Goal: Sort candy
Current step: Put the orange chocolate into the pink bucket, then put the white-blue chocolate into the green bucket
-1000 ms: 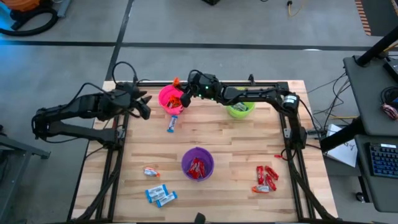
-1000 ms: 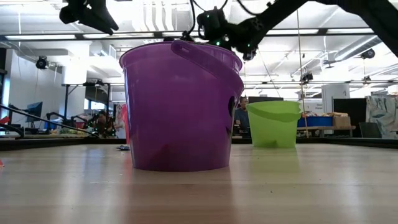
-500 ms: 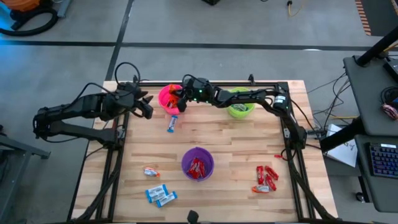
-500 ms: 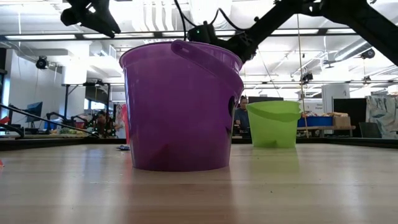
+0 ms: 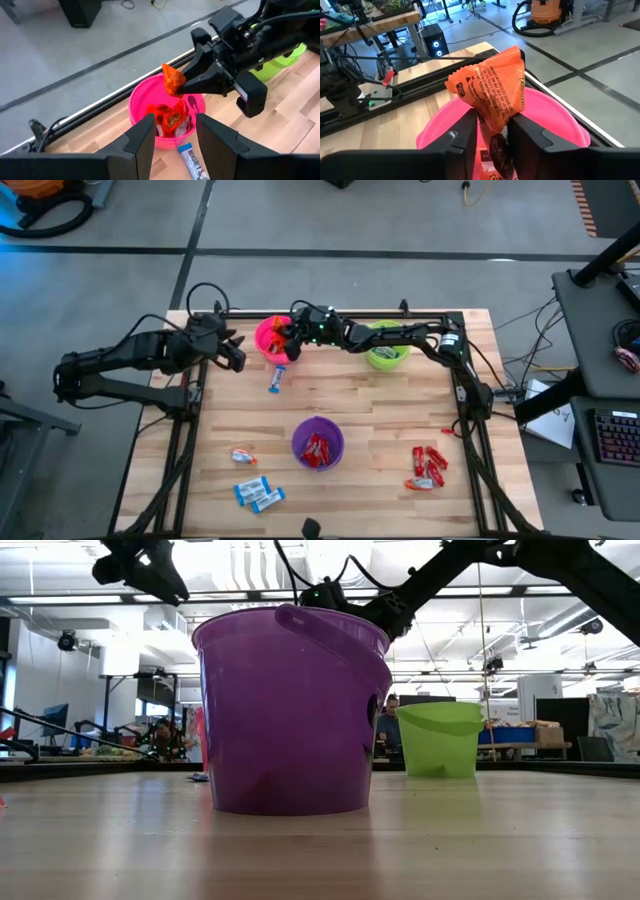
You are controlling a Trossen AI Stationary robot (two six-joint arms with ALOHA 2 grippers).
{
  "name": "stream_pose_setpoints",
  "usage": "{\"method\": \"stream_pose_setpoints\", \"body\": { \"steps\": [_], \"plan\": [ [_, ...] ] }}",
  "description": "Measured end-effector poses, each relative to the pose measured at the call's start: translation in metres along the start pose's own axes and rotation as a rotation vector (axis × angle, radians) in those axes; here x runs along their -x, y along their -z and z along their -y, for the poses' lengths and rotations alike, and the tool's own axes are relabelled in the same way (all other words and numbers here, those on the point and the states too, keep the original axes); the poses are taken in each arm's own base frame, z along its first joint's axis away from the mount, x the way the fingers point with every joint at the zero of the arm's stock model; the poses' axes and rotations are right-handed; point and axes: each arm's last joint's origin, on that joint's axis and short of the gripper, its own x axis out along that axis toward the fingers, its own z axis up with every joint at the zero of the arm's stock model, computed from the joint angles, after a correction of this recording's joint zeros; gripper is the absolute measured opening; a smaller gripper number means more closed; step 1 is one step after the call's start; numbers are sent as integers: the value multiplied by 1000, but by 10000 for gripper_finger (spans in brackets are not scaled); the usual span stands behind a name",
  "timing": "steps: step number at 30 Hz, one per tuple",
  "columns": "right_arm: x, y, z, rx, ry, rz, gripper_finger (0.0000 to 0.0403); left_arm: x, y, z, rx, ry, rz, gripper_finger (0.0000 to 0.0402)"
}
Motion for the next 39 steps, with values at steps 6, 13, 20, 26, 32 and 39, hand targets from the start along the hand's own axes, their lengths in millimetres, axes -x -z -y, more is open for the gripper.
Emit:
{"method": "stream_pose_setpoints", "body": {
  "steps": [6, 13, 20, 26, 32, 39],
  "plan": [
    [0, 1, 0, -36, -5, -18, 130, -1, 4, -2, 13, -10, -34, 127],
    [4, 4, 0, -87, 11, -94, 174, -2, 6, 0, 19, 28, -64, 127],
    [11, 4, 1, -147, 37, -183, 211, -8, 16, 3, 55, 88, -139, 127],
    [23, -2, -3, -140, 50, -260, 217, -14, 25, 5, 86, 95, -191, 127],
    [39, -25, -9, -120, 38, -230, 217, -16, 26, 7, 78, 130, -223, 127],
    [73, -65, -17, -63, 31, -183, 216, -32, 56, 16, 53, 256, -294, 127]
  ]
}}
